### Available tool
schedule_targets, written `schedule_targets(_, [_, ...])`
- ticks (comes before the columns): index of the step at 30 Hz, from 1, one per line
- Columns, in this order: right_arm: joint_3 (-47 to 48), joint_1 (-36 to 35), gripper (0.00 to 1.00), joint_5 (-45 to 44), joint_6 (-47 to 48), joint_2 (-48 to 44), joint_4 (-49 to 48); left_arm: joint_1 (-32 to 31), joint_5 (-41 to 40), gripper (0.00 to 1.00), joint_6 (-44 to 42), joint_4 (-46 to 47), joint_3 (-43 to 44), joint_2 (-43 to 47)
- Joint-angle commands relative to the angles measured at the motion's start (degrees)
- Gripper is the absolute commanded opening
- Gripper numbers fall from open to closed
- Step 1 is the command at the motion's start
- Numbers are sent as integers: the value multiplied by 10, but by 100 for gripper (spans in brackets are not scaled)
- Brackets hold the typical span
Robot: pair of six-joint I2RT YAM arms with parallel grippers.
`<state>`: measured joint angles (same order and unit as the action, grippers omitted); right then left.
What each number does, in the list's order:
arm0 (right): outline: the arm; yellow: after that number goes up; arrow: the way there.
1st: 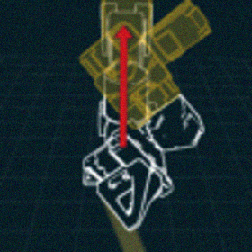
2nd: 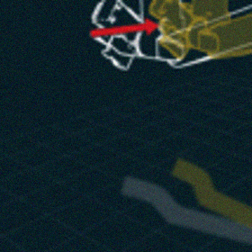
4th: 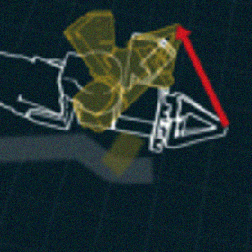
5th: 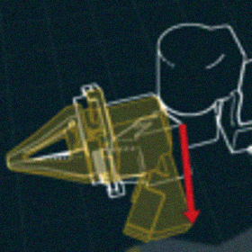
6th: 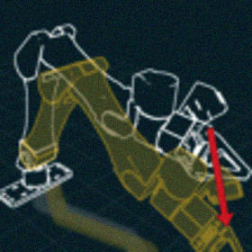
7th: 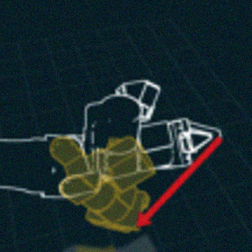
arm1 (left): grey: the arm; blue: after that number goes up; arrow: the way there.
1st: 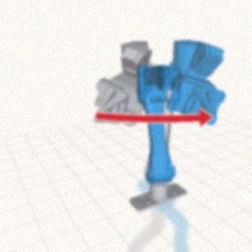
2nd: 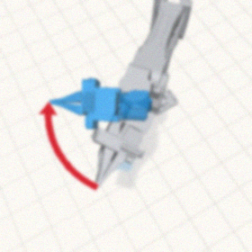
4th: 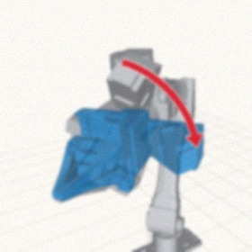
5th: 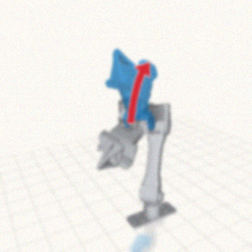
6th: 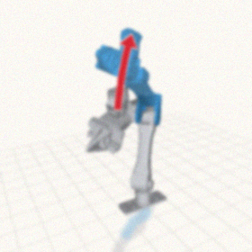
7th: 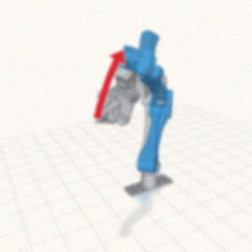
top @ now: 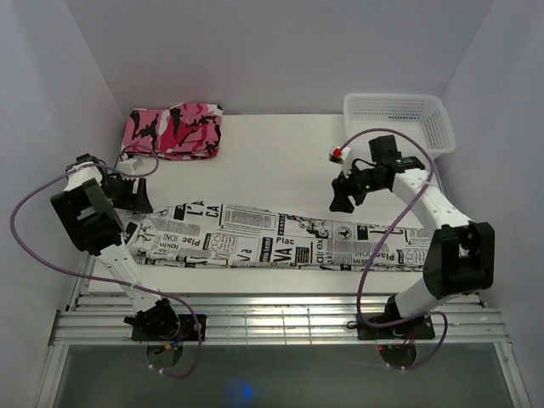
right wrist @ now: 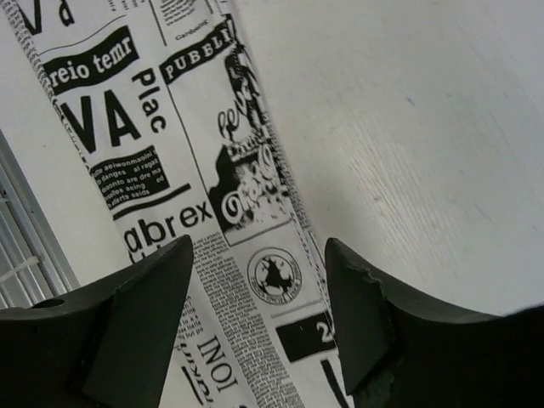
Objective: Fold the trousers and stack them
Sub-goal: Fold the trousers
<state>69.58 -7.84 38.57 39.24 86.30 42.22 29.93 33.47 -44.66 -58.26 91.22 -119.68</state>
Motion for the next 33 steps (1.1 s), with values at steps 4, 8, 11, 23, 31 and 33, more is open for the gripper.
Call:
schedule_targets(4, [-80,-118,54,-65,-67,70,-106,10,-33,76,-16,34,-51,29])
schedule_targets(8, [-113,-136,43,-90,-81,113,-115,11,-9,56,-38,30,-61,44])
schedule_targets(11, [-131,-136,35,-112,-90,134,-116,14,47,21,-63,22,-74,80])
schedule_targets(23, [-37,-137,74,0,-137,53,-140,20,200,0,-412,49,-390,443])
schedule_targets(31, [82,-188,83,49,-198,113,-240,20,232,0,-531,100,-542,629])
schedule_targets(33, [106,-217,83,51,-203,156,-240,21,227,0,-550,89,-547,632])
